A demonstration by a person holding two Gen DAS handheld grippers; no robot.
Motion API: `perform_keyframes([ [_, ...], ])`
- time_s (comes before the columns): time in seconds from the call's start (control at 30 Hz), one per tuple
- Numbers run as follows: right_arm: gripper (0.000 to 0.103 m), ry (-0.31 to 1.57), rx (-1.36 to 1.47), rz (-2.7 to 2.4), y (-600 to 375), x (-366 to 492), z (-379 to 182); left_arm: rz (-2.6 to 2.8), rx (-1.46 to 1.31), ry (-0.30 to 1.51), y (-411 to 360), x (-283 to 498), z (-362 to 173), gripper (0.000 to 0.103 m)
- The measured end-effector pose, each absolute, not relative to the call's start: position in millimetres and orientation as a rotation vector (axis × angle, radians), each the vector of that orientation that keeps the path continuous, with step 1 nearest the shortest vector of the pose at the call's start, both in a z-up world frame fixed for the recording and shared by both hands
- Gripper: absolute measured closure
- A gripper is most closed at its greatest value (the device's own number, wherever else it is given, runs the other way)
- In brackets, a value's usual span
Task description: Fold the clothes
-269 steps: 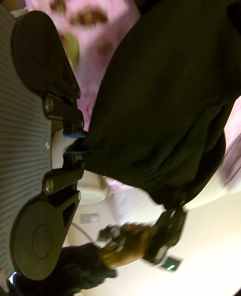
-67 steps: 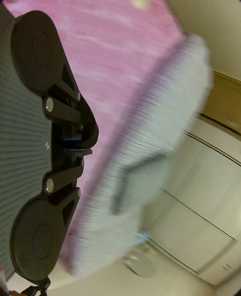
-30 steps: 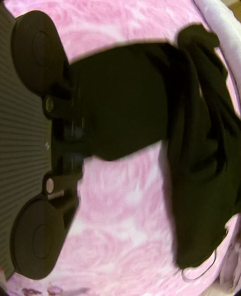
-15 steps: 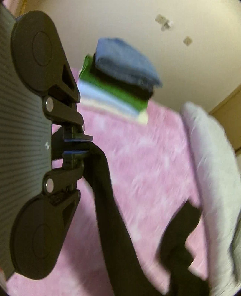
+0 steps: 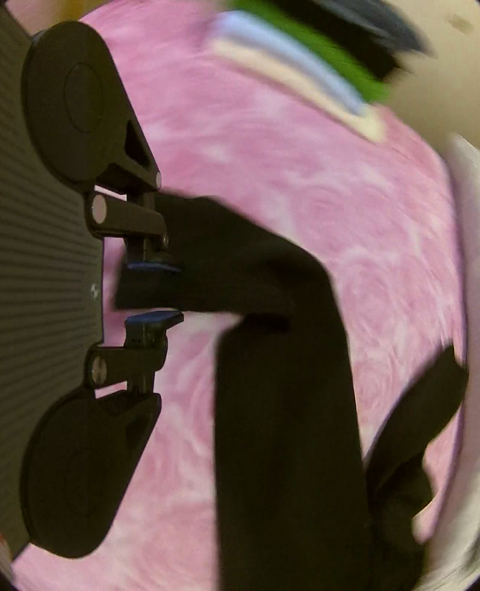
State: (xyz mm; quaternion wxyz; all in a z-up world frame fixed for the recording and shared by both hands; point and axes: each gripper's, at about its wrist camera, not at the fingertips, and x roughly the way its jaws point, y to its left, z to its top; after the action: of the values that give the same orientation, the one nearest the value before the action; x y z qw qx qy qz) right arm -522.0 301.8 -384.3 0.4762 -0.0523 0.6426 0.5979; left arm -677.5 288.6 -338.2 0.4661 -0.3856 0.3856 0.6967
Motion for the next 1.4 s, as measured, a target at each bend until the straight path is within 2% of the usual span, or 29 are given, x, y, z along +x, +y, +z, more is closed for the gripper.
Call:
perform_keyframes([
  [0.23,0.023,1.539,-0.041,1.469,354,-531,-421,1.897,-1.188,0.605,257,-721,-329,0.084],
  [0.3,0.033,1.522,-0.035,1.501,364,-541,-431,1.898,-1.229,0.522,256,-728,-329,0.084],
  [0.33,0.055,1.519,-0.043,1.507,369,-546,-434,1.897,-1.246,0.477,254,-730,-328,0.084],
  [0.37,0.082,1.532,-0.047,1.508,373,-550,-438,1.891,-1.26,0.441,254,-731,-329,0.084],
  [0.43,0.097,1.559,-0.057,1.492,378,-557,-442,1.879,-1.291,0.372,249,-730,-328,0.082],
  [0.5,0.101,1.508,-0.072,1.493,375,-556,-433,1.865,-1.338,0.302,243,-730,-327,0.081],
  [0.6,0.101,1.408,-0.096,1.494,358,-545,-407,1.847,-1.387,0.205,235,-732,-325,0.081],
  [0.73,0.102,1.322,-0.095,1.469,328,-508,-362,1.799,-1.419,0.184,226,-730,-318,0.081],
  [0.97,0.101,1.256,-0.16,1.246,278,-417,-302,1.699,-1.548,0.081,198,-709,-320,0.078],
  [1.1,0.101,1.382,-0.196,1.081,253,-376,-323,1.705,-1.652,-0.042,174,-696,-334,0.072],
  [1.23,0.1,1.474,-0.137,1.024,233,-364,-349,1.752,-1.712,-0.295,163,-700,-347,0.072],
  [1.3,0.094,1.525,-0.118,1.033,227,-366,-360,1.754,-1.724,-0.448,165,-705,-352,0.066],
  [1.33,0.084,1.544,-0.115,1.046,223,-365,-364,1.747,-1.734,-0.502,168,-707,-355,0.062],
  [1.37,0.065,1.558,-0.111,1.054,222,-364,-369,1.739,-1.746,-0.552,171,-709,-358,0.057],
  [1.4,0.051,1.565,-0.104,1.059,221,-366,-372,1.741,-1.754,-0.593,174,-710,-361,0.057],
])
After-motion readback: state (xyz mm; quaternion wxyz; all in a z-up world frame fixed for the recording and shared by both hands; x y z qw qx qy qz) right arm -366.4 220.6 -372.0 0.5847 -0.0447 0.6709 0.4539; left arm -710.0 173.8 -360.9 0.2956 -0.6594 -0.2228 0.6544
